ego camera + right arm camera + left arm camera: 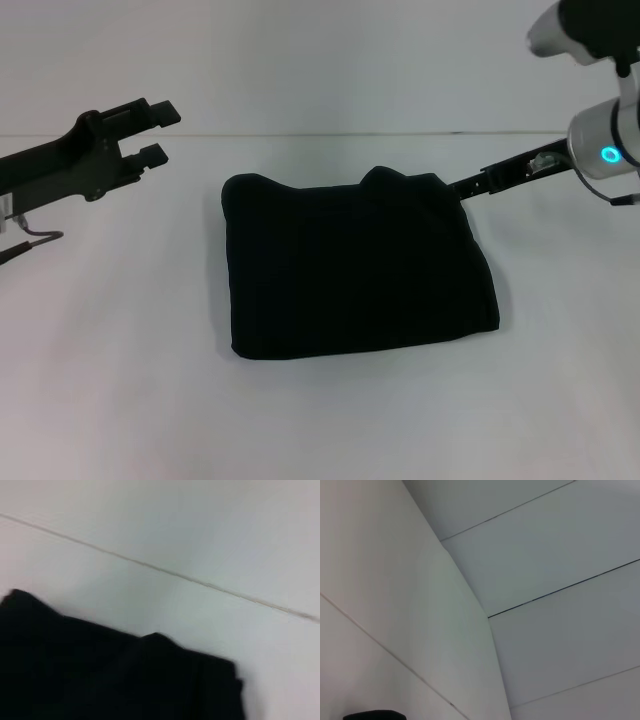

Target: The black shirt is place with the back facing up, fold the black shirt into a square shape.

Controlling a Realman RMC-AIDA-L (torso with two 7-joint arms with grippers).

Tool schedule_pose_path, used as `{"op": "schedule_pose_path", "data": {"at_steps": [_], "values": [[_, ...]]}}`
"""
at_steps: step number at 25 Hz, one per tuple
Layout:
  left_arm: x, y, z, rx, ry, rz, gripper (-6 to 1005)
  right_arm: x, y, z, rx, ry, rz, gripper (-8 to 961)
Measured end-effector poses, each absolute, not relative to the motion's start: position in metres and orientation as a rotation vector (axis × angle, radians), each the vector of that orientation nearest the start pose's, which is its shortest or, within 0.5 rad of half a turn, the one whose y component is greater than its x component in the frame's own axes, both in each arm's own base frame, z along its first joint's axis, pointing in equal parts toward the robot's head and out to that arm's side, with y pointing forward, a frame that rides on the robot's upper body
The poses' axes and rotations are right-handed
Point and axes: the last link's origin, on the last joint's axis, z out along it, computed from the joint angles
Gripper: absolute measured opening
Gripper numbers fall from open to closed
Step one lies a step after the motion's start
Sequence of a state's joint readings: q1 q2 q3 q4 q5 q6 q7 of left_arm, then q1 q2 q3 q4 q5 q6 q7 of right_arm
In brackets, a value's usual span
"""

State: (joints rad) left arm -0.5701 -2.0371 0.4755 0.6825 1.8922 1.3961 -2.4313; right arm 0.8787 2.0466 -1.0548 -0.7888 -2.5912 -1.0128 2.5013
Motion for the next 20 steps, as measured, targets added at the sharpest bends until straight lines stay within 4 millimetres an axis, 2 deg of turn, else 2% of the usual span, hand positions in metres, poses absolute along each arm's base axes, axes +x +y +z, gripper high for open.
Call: {"op": "schedule_pose_path", "data": {"at_steps": [10,13,20], "values": [[-0.273,0.378,0.066,2.172,2.162,1.413,720,0.208,0.446,-0.009,-2.318,1.387,0.071,892],[-0.273,0.378,0.065,2.17,2.163,1.414,720,0.208,0.444,-0.011,-2.311,1.445,0.129,892],[-0.272,0.378,0.064,2.157,2.157,1.432,720,0.213,0.44,-0.02,-2.293,1.508,0.141,892]]}}
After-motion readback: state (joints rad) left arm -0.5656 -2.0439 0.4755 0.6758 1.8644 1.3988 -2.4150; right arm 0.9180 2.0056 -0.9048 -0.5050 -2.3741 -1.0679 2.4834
